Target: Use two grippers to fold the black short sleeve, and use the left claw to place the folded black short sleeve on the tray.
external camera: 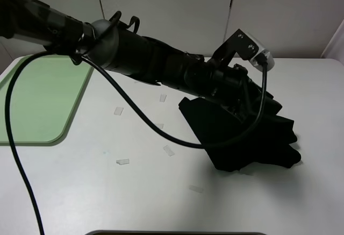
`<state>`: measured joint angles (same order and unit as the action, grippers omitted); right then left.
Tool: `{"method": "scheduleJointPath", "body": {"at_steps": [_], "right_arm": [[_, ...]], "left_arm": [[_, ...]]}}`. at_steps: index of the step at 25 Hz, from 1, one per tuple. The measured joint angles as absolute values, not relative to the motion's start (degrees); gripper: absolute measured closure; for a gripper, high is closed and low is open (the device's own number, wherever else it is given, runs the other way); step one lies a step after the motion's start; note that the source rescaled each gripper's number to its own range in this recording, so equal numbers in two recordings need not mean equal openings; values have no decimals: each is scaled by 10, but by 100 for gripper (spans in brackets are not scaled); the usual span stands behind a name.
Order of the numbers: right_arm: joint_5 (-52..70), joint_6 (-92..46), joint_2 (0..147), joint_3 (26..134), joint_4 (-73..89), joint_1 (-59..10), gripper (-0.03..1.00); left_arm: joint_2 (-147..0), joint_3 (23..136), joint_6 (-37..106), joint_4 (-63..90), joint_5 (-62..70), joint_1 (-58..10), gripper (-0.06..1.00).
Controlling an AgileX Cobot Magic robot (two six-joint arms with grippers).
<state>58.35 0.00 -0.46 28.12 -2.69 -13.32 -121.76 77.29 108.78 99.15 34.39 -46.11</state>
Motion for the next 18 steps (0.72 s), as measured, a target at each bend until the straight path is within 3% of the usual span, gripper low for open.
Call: {"method": "scheduleJointPath", "body": {"at_steps": [10,18], "right_arm": [[584,0,-5,281,-27,-133,-3],[584,0,-5,281,-27,-133,-3]], "left_arm": [[-1218,757,776,992,381,-407,63],[-1217,709,734,993,446,-367,59]]}}
